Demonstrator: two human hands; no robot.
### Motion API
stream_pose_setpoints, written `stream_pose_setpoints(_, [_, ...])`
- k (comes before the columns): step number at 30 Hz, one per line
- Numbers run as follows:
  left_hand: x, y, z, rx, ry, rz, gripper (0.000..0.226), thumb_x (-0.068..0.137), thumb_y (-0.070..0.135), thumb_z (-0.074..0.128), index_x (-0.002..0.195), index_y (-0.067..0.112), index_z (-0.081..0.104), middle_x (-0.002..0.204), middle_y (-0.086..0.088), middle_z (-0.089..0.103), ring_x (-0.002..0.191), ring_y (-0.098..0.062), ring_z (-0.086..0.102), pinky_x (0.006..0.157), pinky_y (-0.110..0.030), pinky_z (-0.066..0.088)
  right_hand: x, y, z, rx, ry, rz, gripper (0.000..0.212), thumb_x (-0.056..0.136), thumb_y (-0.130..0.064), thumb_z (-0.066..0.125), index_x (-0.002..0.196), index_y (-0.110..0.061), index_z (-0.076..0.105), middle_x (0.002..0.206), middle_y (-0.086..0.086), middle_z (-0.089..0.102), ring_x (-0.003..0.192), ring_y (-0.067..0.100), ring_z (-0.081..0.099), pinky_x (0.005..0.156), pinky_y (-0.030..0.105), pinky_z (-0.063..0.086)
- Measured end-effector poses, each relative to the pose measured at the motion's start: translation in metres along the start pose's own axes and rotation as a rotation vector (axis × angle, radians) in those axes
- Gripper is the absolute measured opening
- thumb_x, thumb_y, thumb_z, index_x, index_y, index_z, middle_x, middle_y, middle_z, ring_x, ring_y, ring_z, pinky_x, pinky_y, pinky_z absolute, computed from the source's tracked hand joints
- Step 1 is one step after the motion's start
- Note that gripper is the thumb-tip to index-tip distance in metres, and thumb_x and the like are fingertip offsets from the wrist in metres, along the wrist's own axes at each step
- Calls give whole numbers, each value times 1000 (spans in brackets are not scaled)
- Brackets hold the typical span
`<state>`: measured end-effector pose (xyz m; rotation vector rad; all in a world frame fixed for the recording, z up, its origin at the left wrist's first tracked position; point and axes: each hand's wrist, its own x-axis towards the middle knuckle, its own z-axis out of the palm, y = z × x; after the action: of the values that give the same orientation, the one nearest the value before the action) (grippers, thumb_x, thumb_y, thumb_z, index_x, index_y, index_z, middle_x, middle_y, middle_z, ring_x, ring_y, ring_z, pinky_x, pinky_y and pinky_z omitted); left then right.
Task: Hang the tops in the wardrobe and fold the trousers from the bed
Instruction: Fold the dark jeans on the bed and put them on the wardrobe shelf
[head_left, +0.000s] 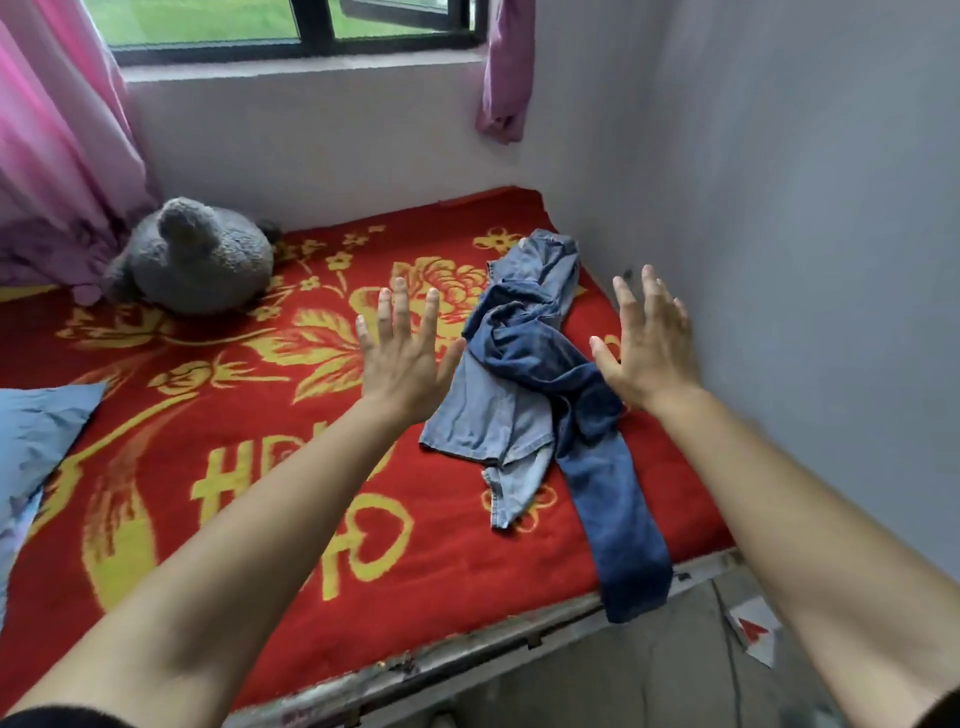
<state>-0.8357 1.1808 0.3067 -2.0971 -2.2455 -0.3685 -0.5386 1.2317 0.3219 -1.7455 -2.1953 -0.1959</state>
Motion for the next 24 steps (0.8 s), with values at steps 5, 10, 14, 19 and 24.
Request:
stream_pose_setpoints(5, [39, 25, 67, -35, -133, 14, 77, 92, 68, 9, 156, 26, 2, 163, -12, -8, 150, -30, -7, 116, -61, 5, 7, 42, 61, -18, -112, 74, 80, 90, -44, 59, 154, -11, 24, 160, 25, 12, 146, 41, 22, 118, 54, 21])
stream_pose_setpoints(10, [78, 55, 143, 18, -277, 31, 77, 92, 67, 10, 156, 26, 0, 163, -12, -8, 150, -31, -5, 116, -58, 10, 29, 92, 138, 20, -264, 117, 81, 91, -46, 55, 155, -12, 21, 161, 25, 9, 147, 39, 19, 119, 51, 18])
stream_pose_setpoints(14, [82, 64, 210, 78, -416, -53, 75, 94, 65, 12, 156, 26, -1, 163, -13, -7, 150, -32, -4, 116, -57, 15, 41, 118, 213, 75, -452, 91, 82, 93, -45, 54, 157, -11, 16, 162, 25, 5, 149, 38, 14, 120, 49, 18])
stream_pose_setpoints(19, [71, 71, 282, 69, -590, -236, 74, 97, 62, 23, 157, 26, -1, 163, -13, -10, 150, -30, -6, 117, -56, 14, 55, 138, 295, 91, -620, 17, 84, 94, -46, 53, 158, -13, 9, 163, 23, -1, 150, 37, 10, 120, 49, 17])
stream_pose_setpoints(24, [110, 71, 325, -25, -546, -382, 73, 98, 57, 31, 157, 24, 2, 163, -14, -6, 150, -30, -3, 117, -52, 15, 97, 145, 355, 112, -556, -22, 89, 90, -38, 63, 157, -11, 13, 162, 24, 3, 150, 38, 9, 120, 51, 16])
